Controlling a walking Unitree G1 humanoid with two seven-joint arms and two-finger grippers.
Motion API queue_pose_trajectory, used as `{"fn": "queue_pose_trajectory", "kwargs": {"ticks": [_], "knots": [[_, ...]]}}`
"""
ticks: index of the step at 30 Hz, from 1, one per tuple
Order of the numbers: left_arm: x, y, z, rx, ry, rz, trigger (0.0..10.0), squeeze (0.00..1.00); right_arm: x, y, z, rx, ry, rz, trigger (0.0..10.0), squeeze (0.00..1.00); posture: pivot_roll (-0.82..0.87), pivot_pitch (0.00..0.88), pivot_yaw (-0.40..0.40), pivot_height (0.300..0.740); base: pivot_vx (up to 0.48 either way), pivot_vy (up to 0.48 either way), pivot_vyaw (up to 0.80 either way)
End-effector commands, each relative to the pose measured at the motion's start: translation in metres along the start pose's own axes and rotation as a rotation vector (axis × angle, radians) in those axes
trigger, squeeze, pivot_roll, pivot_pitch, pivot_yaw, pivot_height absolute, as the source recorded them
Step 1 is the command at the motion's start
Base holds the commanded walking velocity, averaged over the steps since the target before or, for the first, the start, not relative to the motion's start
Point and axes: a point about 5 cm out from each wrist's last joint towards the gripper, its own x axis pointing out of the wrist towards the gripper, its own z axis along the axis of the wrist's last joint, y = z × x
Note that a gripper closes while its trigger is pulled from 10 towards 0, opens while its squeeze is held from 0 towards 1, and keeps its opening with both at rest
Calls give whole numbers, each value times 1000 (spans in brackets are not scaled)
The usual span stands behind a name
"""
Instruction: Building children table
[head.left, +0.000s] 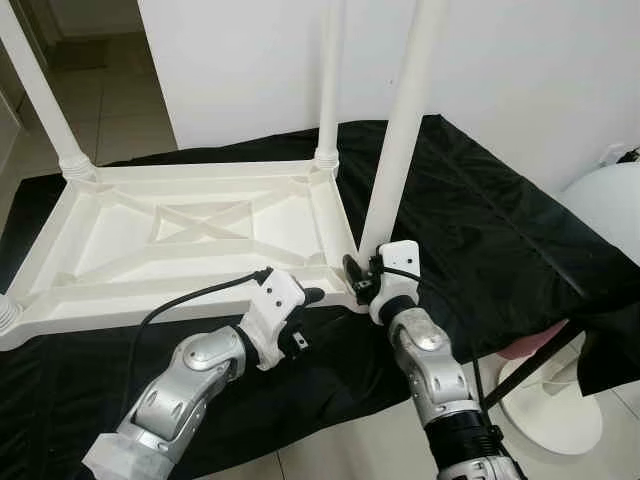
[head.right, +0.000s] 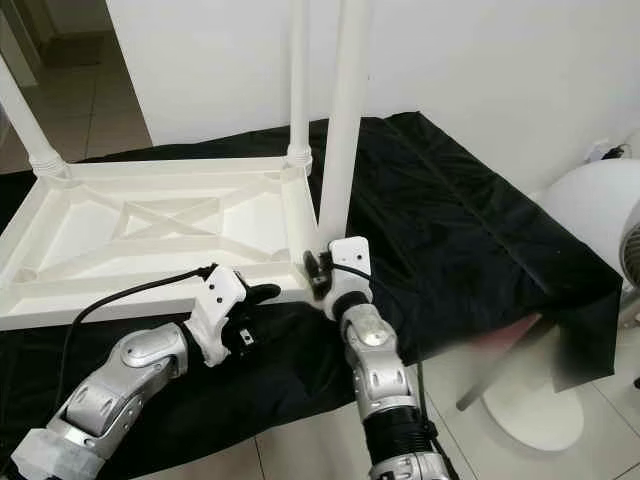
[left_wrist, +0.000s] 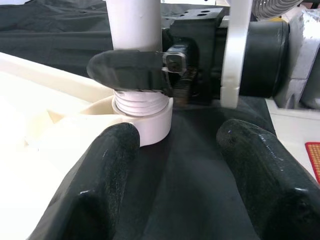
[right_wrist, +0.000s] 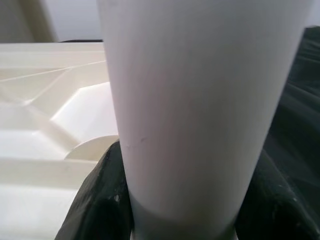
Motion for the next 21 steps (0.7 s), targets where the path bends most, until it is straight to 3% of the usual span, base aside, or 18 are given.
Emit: {"fn": "queue_pose_trajectory", "kwargs": {"ticks": [1, 8, 9, 11, 12, 20, 21], "knots": [[0, -6, -1, -5, 6, -80, 10000, 0, -4, -3, -5, 64, 34, -122, 10000, 0, -86, 5, 3, 740, 0, 0, 0], [0, -4, 0, -2, 6, -81, 10000, 0, -5, 9, 2, 49, 21, -56, 10000, 0, -89, 13, 1, 740, 0, 0, 0], [0, -3, 0, 2, 6, -74, 10000, 0, -5, 6, 4, 49, 14, -52, 10000, 443, -88, 16, 1, 740, 0, 0, 0], [0, -3, 0, 2, 6, -74, 10000, 0, -5, 6, 4, 49, 14, -52, 10000, 443, -88, 16, 1, 740, 0, 0, 0], [0, -2, 1, 3, 3, -66, 10000, 0, -4, 3, 6, 55, 10, -34, 10000, 1000, -85, 19, 0, 740, 0, 0, 0], [-3, 5, 3, 2, -3, -30, 10000, 0, -3, -11, 16, 12, -20, 43, 10000, 1000, -90, 26, 11, 740, 0, 0, 0], [-2, 6, 4, 4, -7, -26, 10000, 0, -2, -15, 18, 1, -19, 72, 10000, 0, -90, 27, 11, 740, 0, 0, 0]]}}
